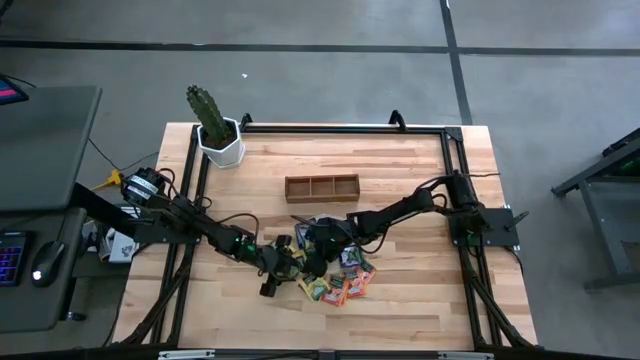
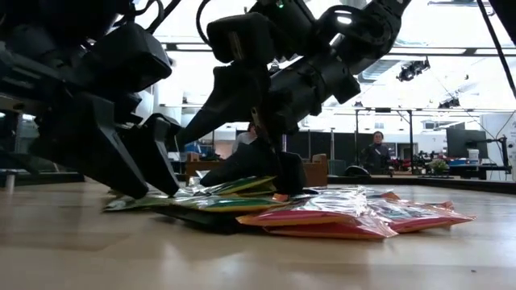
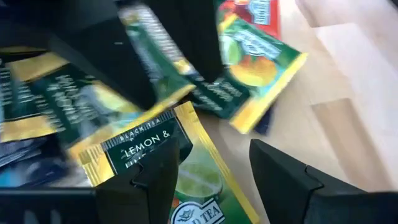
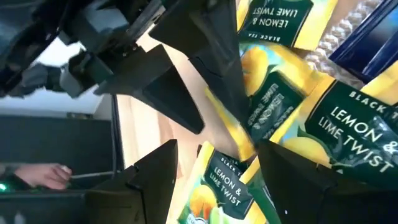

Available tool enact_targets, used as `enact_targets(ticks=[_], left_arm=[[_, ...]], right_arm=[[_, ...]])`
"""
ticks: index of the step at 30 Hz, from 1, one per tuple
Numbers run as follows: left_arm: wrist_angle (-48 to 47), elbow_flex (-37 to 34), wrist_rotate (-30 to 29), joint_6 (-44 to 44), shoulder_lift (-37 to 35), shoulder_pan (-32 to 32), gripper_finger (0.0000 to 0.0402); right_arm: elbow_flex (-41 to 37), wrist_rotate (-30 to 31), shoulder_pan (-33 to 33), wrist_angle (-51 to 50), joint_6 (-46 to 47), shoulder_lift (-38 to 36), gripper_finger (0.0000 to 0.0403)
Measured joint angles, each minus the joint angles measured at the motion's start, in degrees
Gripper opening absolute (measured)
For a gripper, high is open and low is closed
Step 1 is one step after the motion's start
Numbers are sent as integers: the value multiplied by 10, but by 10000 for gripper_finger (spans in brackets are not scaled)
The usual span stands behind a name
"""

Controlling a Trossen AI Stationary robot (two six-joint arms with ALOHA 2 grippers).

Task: Pick & Place Tea
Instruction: Put the yellow tea bag into the left section of the wooden organizer

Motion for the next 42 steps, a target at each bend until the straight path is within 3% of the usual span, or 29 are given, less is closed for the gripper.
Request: enact_targets(ticks=[11,16,20,28,42], left_arm=[[-5,1,32,1,-42,0,192],[-93,1,32,-12,-68,0,192],[-168,0,31,-35,-69,-2,192],[-182,1,-16,-35,-67,-5,192],[-192,2,-62,-34,-54,-5,192]], right_arm=[[-1,-29,4,10,-118,-42,220],[0,-21,18,14,-220,-46,220],[0,17,28,10,-286,-46,220],[0,111,34,-7,-380,-46,220],[1,184,41,-90,-512,-46,220]])
